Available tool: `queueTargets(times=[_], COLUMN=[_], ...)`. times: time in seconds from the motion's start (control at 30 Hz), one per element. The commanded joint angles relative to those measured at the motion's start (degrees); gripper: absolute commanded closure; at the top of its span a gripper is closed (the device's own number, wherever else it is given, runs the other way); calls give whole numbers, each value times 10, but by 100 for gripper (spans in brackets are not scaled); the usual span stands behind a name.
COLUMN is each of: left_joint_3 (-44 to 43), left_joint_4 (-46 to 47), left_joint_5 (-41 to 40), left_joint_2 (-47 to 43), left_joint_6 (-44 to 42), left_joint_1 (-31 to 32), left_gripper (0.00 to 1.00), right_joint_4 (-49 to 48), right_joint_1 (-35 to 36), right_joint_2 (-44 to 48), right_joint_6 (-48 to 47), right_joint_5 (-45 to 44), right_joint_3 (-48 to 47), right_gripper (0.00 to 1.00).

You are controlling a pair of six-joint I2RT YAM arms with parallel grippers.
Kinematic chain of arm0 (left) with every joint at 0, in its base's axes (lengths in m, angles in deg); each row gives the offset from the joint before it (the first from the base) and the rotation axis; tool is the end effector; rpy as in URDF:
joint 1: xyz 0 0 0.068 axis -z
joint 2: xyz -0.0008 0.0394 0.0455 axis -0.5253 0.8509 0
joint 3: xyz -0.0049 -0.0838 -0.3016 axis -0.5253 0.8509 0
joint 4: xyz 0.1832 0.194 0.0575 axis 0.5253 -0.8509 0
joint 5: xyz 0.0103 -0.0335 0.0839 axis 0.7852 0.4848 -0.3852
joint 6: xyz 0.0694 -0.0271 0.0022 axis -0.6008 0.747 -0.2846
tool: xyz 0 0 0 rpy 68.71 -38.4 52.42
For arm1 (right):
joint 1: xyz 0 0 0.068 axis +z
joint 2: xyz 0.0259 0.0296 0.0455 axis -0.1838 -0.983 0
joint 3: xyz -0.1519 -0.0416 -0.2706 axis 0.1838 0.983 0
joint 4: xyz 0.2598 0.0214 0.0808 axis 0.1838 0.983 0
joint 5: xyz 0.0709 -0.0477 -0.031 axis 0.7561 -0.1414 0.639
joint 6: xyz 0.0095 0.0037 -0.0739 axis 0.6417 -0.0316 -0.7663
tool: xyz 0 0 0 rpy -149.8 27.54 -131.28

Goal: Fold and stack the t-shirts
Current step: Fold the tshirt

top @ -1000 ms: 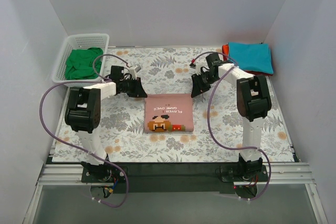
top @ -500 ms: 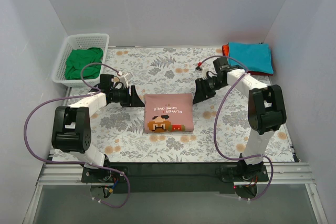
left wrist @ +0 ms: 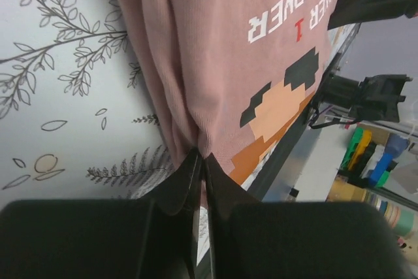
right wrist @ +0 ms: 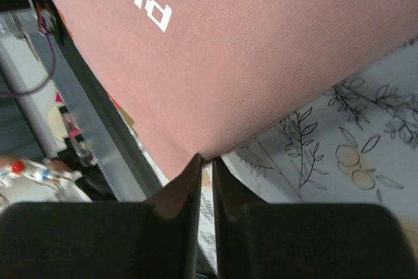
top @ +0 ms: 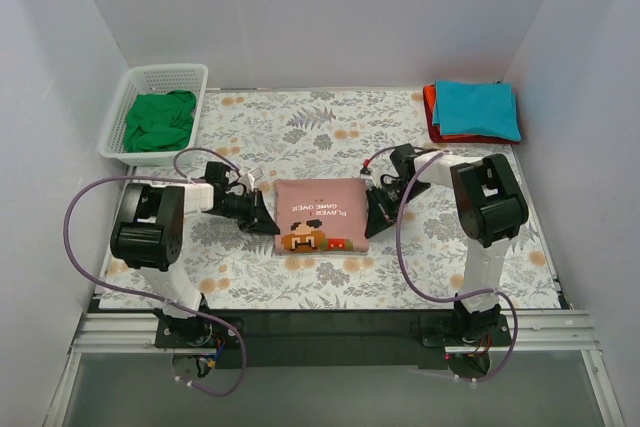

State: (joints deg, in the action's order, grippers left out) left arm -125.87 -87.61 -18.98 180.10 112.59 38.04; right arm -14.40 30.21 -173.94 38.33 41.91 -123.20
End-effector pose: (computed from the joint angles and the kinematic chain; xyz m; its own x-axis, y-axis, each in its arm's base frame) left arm 0.2885 -0.0823 0.1319 -0.8433 -0.3591 0.3998 -0.5327 0.4599 -0.7105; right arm 0.3246 0.1642 0.1374 -0.8667 -0.4550 -0.2044 -0.4537 0.5488 0.7021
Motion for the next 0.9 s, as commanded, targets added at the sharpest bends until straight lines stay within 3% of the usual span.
queueTargets(times=[0.0, 0.33, 0.37, 0.4, 0.47, 0.6, 0.67, 0.73, 0.77, 0.87], left_joint_3=[-12, -115, -117, -113, -105, -83, -77, -61, -55, -36], left_joint_4=[2, 22, 16, 10, -7, -16, 12, 64, 86, 161], left_joint_5=[19, -16, -10, 1, 26, 45, 66, 83, 86, 82], left_joint_2=[16, 92, 86, 77, 46, -64, -106, -122, -123, -103], left_joint_6=[4, 3, 0, -3, -17, -54, -26, 31, 56, 154], left_joint_1=[-1, -37, -40, -41, -45, -49, -37, -18, 8, 65], left_gripper=[99, 100, 100, 92, 78, 67, 64, 70, 75, 91], right_joint_4=[7, 4, 7, 35, 49, 35, -23, -115, -152, -199], right_joint_1=[1, -35, -34, -36, -35, -36, -34, -18, 2, 42], right_joint_2=[-32, -73, -69, -64, -39, 87, 115, 129, 117, 74], right_joint_6=[-9, -9, -7, -19, -32, -40, 17, 111, 149, 213], right_joint_5=[4, -58, -58, -48, -47, -13, 18, 69, 98, 129], right_joint_3=[-15, -124, -137, -142, -135, -106, -95, -77, -69, -78], right_gripper=[96, 99, 88, 75, 57, 55, 53, 66, 88, 99])
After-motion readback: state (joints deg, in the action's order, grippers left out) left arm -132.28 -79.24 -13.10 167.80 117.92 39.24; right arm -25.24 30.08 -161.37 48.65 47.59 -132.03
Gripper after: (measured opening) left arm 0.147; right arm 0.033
